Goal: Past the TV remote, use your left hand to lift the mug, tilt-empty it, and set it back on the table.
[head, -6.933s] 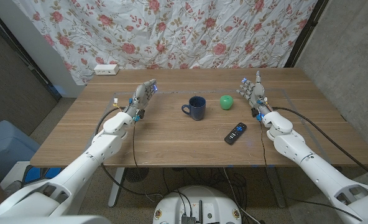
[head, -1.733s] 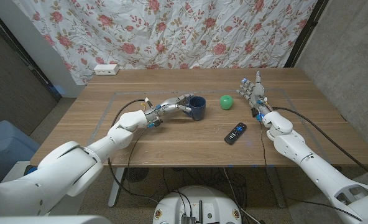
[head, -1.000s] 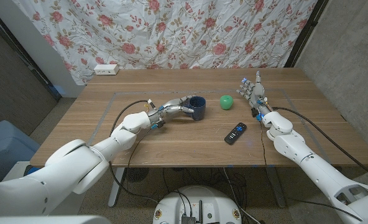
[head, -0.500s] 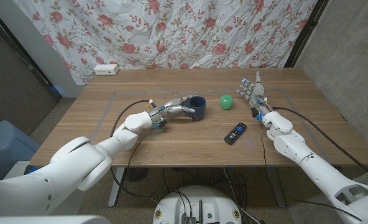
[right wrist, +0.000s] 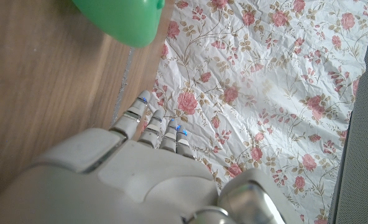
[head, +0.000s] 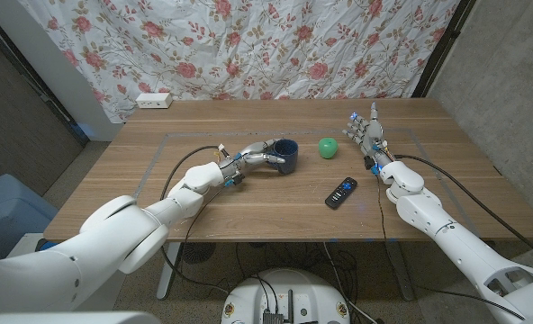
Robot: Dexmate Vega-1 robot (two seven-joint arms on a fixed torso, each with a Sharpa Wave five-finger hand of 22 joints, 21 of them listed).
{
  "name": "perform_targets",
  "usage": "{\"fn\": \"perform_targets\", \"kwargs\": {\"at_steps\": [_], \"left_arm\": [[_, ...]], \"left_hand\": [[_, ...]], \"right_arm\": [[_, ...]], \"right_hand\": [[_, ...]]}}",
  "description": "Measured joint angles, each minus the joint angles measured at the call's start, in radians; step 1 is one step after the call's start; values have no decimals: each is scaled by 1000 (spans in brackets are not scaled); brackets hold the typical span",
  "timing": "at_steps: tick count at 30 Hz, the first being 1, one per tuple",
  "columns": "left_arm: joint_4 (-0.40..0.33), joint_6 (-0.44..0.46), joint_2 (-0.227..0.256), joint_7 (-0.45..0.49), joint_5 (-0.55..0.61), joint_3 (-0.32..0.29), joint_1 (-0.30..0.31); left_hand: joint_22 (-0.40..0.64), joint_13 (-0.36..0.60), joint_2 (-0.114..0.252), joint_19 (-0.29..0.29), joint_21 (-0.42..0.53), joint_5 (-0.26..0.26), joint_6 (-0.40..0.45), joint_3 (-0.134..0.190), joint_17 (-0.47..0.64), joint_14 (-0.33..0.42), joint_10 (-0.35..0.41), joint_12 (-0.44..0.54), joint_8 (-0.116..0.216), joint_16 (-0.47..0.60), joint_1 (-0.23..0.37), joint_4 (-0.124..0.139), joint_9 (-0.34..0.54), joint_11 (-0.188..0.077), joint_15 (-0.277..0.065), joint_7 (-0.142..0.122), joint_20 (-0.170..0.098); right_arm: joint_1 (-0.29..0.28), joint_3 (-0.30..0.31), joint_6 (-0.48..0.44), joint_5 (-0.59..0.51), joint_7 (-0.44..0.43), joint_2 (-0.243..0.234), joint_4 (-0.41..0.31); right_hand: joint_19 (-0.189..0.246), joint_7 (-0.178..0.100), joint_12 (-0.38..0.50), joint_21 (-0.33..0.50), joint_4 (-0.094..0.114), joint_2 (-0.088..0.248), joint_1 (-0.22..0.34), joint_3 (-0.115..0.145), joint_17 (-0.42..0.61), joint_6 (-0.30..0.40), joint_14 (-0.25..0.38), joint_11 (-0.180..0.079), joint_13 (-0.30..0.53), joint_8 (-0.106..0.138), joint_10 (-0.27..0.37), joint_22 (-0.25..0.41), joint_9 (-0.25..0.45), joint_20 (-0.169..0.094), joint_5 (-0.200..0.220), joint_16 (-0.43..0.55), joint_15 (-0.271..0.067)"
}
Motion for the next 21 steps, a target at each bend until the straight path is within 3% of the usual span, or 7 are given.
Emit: {"fn": "perform_targets", "kwargs": {"at_steps": [6,11,21], "left_arm": [[10,0,-9,5,-7,-3,-1],[10,7,-16,5,-17,-9,2],[3,23,-27,5,-33,-17,13]], "left_hand": [[0,4,-5,45,0,0,29,-6,0,39,31,4,8,0,31,2,3,-9,-10,0,1],[3,8,-4,98,12,0,49,-10,0,50,45,4,20,0,58,5,3,-13,-11,-1,34],[2,14,-5,228,28,0,85,-32,4,90,93,4,41,0,113,1,8,-14,-25,-7,23]], "right_arm": [[0,0,0,0,0,0,0],[0,0,0,0,0,0,0],[0,0,0,0,0,0,0]], "right_hand": [[0,0,0,0,0,0,0,0,0,0,0,0,0,0,0,0,0,0,0,0,0],[0,0,0,0,0,0,0,0,0,0,0,0,0,0,0,0,0,0,0,0,0],[0,0,0,0,0,0,0,0,0,0,0,0,0,0,0,0,0,0,0,0,0]]}}
